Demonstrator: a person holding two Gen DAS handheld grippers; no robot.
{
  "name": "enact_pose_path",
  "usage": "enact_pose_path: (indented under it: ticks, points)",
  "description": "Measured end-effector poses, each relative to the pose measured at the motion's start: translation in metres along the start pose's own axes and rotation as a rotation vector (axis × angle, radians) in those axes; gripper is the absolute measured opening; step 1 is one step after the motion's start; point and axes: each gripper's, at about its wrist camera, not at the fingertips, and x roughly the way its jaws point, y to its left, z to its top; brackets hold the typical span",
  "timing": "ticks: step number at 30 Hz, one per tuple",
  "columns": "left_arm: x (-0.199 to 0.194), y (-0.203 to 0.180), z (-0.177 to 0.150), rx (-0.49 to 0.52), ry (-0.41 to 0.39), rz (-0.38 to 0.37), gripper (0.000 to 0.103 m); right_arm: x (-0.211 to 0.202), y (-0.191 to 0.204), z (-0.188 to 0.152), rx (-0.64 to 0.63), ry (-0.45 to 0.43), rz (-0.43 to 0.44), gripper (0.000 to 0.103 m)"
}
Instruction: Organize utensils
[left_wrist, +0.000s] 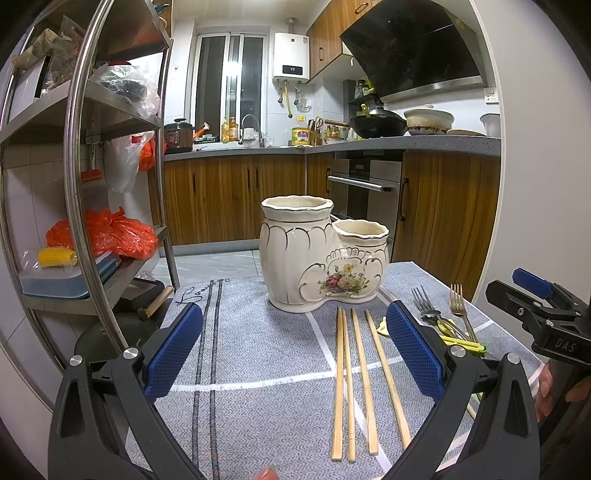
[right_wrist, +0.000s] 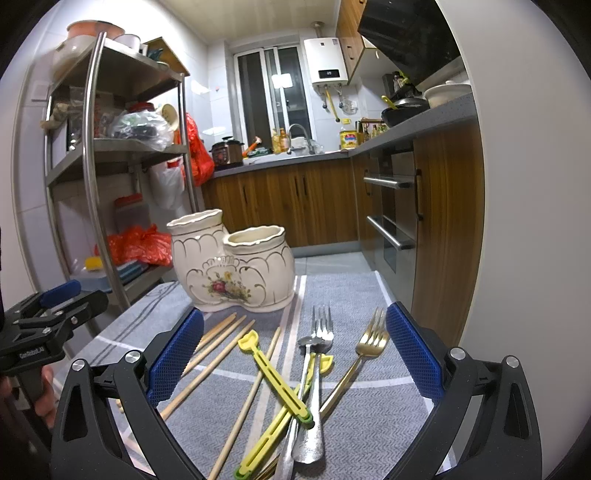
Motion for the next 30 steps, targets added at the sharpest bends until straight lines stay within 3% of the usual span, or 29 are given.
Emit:
enact_pose_path:
  ticks: [30]
  points:
    - [0.0053, 0.0025, -0.0034, -0.008, 0.012, -0.023, 0.098, 0.0014, 0.0000, -0.0011, 0.011, 0.014, 0.001, 0.098]
